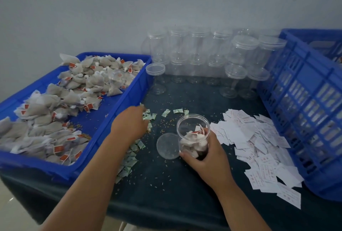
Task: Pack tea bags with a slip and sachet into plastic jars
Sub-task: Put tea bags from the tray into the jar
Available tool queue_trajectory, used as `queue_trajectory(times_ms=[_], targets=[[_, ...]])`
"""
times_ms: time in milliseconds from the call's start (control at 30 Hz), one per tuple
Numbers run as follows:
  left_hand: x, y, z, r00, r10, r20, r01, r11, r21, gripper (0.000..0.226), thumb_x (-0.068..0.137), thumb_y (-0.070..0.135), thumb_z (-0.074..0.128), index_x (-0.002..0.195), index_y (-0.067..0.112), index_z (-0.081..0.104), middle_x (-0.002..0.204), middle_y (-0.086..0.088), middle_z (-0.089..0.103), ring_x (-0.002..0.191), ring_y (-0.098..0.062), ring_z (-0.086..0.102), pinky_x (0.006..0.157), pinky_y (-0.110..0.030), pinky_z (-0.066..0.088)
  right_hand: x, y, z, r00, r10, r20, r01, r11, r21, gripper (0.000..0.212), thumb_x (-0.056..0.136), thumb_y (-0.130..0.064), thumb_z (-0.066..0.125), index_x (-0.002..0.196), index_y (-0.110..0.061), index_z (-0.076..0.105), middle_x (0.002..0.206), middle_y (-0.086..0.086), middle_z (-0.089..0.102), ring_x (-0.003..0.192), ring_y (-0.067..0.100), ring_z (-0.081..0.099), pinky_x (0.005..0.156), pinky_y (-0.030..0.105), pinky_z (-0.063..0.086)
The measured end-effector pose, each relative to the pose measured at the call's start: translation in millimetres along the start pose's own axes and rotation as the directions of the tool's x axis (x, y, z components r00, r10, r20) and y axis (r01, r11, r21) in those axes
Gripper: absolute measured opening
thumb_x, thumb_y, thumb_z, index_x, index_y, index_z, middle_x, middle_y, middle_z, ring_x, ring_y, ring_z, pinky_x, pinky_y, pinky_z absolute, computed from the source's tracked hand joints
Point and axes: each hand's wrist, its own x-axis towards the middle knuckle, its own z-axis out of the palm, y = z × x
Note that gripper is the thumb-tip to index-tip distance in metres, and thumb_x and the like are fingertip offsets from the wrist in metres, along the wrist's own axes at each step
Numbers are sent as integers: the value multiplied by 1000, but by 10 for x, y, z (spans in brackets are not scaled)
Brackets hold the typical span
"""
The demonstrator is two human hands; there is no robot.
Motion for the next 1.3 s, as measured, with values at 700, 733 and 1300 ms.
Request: queue_trajectory(times_ms=[700,733,1300], targets=[[-366,434,-233,951,209,-230,-310,637,-705,37,90,35,81,121,41,61,96,23,76,90,4,71,75,-8,50,-10,-84,-20,998,-46,-35,47,999,12,71,68,-55,94,127,-52,54,123,-25,69,111,3,69,86,13,54],[-431,533,-274,932,309,-188,-353,665,-658,41,90,36,80,123,44,58,95,26,75,90,6,70,76,-9,49,-12,-92,-22,998,-49,-42,50,999,19,72,68,-55,94,128,-51,54,123,-24,69,111,4,69,86,16,55],[-49,963,475,943,311,121,-253,904,-346,16,99,25,66,110,27,77,108,9,75,100,-10,69,92,-32,54,67,94,-156,792,117,-599,-90,993,76,90,67,-60,88,139,-19,53,127,-4,60,117,22,61,96,49,58]])
